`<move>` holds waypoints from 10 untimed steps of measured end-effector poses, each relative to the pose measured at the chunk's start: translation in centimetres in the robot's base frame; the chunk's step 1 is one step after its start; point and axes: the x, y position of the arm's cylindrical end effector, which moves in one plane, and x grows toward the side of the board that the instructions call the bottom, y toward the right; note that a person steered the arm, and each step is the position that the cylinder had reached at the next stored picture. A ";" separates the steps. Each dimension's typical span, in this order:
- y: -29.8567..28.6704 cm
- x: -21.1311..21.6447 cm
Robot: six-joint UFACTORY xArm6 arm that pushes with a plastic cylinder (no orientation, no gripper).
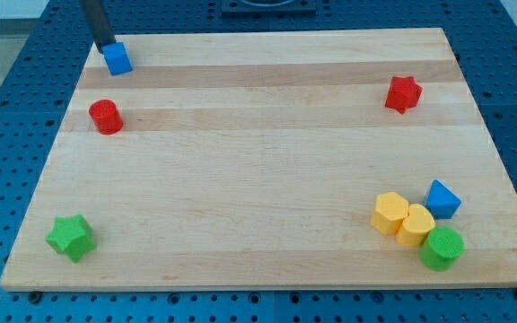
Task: Push the blue cube towards the center of the board
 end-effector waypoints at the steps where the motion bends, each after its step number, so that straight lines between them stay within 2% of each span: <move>1: 3.6 2.3; 3: 8.8 8.0; 4: 8.8 6.2; 5: 6.2 0.6; 6: 0.7 -0.9; 7: -4.8 -0.9; 8: -5.0 1.8; 10: -2.3 3.0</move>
